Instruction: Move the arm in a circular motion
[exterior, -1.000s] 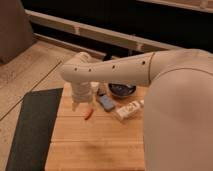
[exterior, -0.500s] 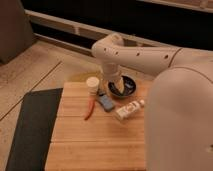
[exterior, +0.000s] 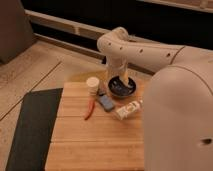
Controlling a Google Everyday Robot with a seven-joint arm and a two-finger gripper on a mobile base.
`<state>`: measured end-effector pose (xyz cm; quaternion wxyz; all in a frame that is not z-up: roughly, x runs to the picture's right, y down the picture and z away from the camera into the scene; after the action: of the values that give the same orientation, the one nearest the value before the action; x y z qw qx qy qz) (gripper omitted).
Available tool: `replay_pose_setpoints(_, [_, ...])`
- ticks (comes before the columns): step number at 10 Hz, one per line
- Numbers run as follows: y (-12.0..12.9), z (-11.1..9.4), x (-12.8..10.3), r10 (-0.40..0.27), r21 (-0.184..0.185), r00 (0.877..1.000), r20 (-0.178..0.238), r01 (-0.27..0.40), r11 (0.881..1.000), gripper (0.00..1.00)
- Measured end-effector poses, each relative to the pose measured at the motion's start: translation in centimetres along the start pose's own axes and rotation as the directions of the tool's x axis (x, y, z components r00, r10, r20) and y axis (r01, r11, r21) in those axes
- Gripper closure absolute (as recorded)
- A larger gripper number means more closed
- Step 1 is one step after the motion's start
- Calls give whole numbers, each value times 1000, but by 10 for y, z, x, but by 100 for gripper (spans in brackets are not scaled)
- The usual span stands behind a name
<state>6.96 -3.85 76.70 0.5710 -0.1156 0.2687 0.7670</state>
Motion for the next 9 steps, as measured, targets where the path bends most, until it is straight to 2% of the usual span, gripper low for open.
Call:
replay_pose_setpoints(1, [-8,3,-6,17,25,1000,12,-17,1000,35])
replay_pose_setpoints(2, [-10,4,-8,21,31,1000,15,-22,999,35])
replay_pose_setpoints(3, [-53,9,-65,84,144,988,127,-103,984,35])
replay_pose_setpoints(4, [-72,9,-93,94,180,980,177,-126,976,35])
replay_pose_setpoints(5, [-85,8,-118,94,197,972,213,-138,971,35])
replay_pose_setpoints(6, [-86,11,-143,82,189,968,238,-128,974,35])
replay_pose_setpoints(7, [-72,16,-158,60,152,969,241,-99,983,35])
replay_pose_setpoints(8, [-44,24,-163,22,100,974,226,-46,994,35])
replay_pose_setpoints(9, [-26,28,-161,-7,69,977,212,-7,998,35])
